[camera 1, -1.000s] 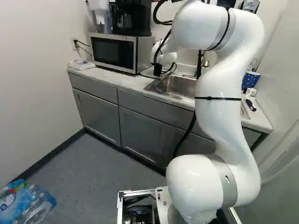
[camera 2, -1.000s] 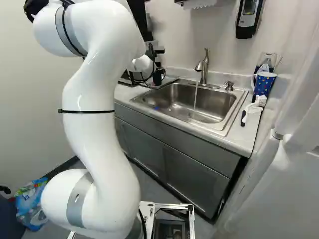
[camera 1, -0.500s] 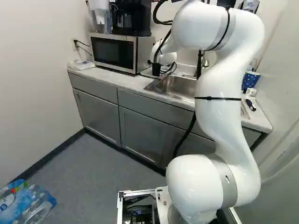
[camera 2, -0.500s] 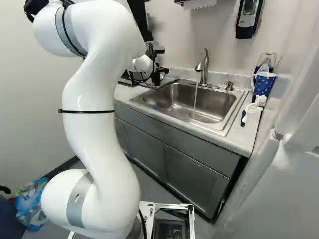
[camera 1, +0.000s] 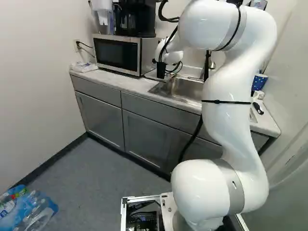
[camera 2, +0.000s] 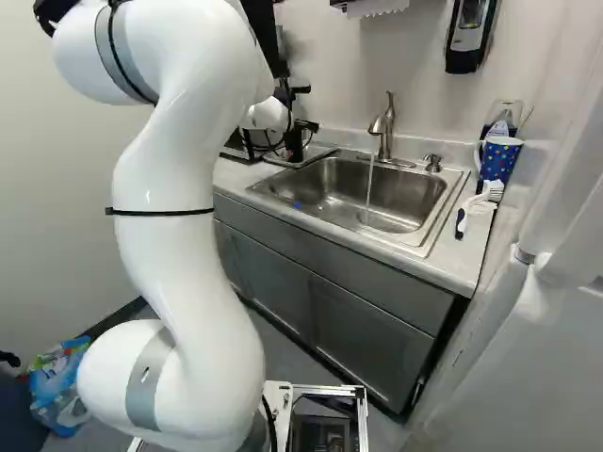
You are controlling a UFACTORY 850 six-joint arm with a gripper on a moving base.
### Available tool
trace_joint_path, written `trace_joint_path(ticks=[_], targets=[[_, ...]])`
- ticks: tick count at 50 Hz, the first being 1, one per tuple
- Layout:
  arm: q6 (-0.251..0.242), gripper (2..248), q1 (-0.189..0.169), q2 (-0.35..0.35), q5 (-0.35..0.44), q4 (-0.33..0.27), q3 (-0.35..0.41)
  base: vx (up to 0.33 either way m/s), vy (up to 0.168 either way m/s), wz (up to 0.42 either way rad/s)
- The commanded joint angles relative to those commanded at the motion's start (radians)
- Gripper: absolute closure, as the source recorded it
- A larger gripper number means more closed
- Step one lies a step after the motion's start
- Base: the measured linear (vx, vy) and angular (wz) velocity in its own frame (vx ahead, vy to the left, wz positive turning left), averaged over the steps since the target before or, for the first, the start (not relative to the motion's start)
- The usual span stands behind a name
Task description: Rinse the cup and place it in the tray
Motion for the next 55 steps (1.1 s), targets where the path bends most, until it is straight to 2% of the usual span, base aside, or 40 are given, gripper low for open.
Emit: trace_joint_path(ticks=[43, 55], targets=[[0.000, 3, 0.000, 0.048, 0.000, 0.000, -0.032, 0.000, 0.000, 0.000], [0.000, 3, -0.013, 0.063, 0.000, 0.000, -0.040, 0.000, 0.000, 0.000]])
